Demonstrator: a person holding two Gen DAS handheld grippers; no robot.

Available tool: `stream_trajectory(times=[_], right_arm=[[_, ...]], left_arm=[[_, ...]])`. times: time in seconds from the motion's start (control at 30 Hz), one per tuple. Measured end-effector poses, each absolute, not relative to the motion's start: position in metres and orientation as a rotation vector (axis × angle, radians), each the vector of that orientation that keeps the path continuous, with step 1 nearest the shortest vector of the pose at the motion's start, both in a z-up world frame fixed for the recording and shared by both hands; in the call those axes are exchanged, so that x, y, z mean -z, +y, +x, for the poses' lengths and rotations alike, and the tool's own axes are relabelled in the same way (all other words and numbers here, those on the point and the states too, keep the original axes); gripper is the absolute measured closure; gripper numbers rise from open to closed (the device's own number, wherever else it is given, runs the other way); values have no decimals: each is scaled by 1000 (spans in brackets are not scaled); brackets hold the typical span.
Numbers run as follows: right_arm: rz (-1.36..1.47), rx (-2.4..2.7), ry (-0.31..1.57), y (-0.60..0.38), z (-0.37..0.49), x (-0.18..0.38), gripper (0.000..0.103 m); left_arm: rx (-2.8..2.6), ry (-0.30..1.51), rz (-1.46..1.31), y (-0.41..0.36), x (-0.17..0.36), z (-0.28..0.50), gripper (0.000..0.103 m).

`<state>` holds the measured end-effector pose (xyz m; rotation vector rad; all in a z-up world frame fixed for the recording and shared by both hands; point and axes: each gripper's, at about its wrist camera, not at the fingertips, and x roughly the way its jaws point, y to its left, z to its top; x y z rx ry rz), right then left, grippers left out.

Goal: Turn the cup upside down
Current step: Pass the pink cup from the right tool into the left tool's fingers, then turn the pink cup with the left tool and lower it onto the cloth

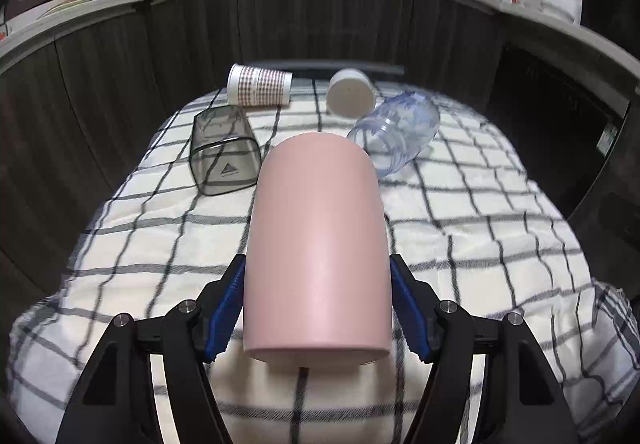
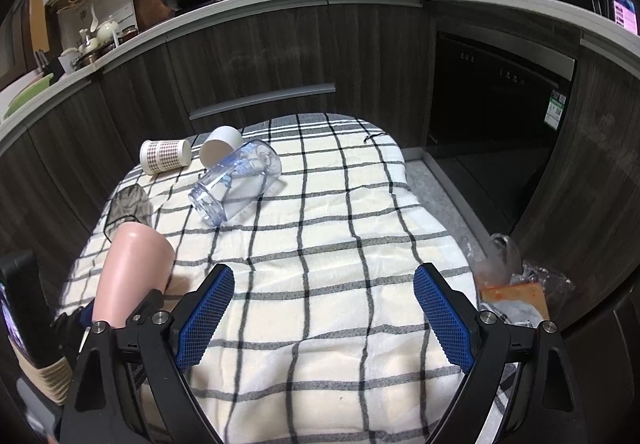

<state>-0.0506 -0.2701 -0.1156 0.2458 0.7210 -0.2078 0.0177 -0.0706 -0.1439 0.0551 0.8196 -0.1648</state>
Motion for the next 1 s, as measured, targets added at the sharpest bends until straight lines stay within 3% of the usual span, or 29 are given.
stream_trajectory(times=[0.37,0.73,1.0], right_arm=[[374,163,782,-273,-33,87,12],[555,111,889,-288,7,73,12],[613,127,913,-297,28,83,12]], left_arm=[[243,1231,136,-70,114,39,36],[302,1707,224,-93,119,85,36],[257,1794,303,-102,141,109,35]])
